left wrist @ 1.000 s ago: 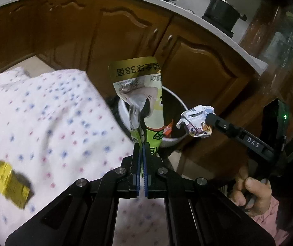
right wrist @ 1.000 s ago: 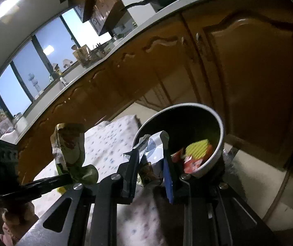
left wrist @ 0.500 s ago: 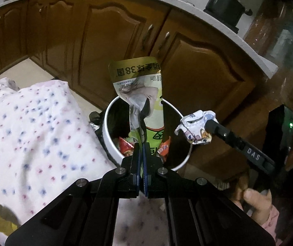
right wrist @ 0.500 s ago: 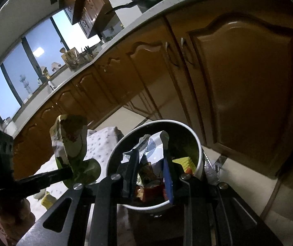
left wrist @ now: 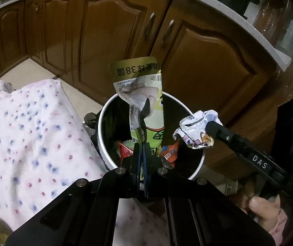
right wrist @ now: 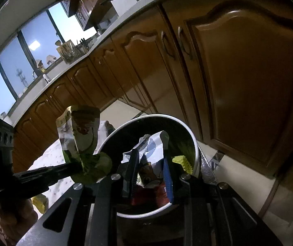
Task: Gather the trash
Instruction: 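Carry the pouch and white wrapper over the bin and open both tools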
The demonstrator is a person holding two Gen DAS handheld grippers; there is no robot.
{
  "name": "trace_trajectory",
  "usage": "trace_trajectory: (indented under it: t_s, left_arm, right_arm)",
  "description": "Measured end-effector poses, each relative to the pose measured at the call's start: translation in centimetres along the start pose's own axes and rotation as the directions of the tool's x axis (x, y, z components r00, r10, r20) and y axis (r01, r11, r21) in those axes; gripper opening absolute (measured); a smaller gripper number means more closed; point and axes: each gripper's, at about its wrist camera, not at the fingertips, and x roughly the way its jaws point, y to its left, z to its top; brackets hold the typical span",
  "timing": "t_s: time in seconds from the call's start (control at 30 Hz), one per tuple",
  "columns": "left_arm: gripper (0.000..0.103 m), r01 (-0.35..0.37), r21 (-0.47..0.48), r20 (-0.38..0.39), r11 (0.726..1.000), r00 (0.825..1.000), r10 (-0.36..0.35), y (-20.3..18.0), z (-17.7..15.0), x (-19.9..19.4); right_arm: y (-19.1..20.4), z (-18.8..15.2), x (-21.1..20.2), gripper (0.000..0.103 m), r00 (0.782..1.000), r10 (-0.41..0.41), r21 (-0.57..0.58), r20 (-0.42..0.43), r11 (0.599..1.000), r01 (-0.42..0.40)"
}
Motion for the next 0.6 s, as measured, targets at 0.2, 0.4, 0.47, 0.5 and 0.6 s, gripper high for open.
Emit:
trace_trajectory:
  t_s: [0.2,0.4,0.47,0.5,0.6]
  left_arm:
    - [0.001,-0.017,0.000,-0.020,1.000,1.000,0.017,-0.1,0.1,1.2]
    - [0.001,-0.027,0.005,-0.042,1.000,0.999,0.027,-0.2,0.0,2.4]
    - [0.001,-0.031,0.010,-0.044,0.999,0.999,0.032,-0.3,-0.1,2.5]
    - [0.002,-0.033,0.012,-0.049,0.999,0.998,0.034,-0.4,-0.1,2.7]
    - [0.002,-0.031,0.011,-0.066,0.999,0.997,0.032,-0.4,-0.1,3.1]
  right_arm:
    - [-0.2,0.1,1.2,0.023,0.999,-0.014,-0.004,-0.033,1.000,0.014]
    - [-0.2,0.3,2.4,0.023,0.998,-0.027,-0.007,-0.062,1.000,0.027]
    - [-0.2,0.4,2.8,0.023,0.997,-0.031,-0.011,-0.075,0.999,0.030]
    - [-0.2,0.4,3.0,0.023,0.996,-0.031,-0.013,-0.083,0.999,0.030]
    - [-0.2,0.4,3.3,0.028,0.995,-0.042,-0.017,-0.094,0.999,0.040]
